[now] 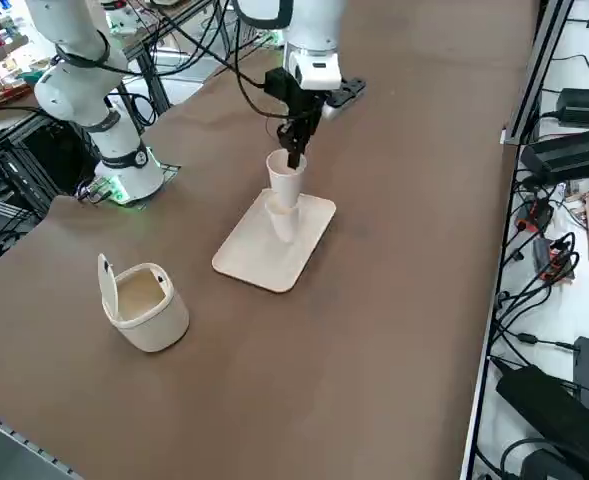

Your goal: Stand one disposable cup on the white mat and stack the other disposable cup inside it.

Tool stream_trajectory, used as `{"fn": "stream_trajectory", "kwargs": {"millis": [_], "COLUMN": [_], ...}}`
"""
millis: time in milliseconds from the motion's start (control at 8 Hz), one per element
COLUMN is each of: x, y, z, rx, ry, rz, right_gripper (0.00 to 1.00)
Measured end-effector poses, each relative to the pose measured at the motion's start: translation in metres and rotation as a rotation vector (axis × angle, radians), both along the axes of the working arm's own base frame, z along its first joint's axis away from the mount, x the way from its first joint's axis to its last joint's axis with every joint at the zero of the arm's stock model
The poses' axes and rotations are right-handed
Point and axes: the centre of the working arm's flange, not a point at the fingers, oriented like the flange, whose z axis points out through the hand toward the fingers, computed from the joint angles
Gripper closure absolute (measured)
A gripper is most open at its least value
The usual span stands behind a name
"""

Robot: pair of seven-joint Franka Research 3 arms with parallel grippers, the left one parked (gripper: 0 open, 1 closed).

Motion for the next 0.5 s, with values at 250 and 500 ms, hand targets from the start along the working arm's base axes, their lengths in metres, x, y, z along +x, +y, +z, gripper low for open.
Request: {"fn": "stream_trajectory", "kwargs": {"millis": [250,500], "x": [-0.017,-0.022], "y": [0.003,0.003], "z": [-0.01,-0.024], "rx": [0.003,0.007], "ry": [0.024,0.002], "rz": [0.004,0.009], "right_gripper": [0.98,0.98]}}
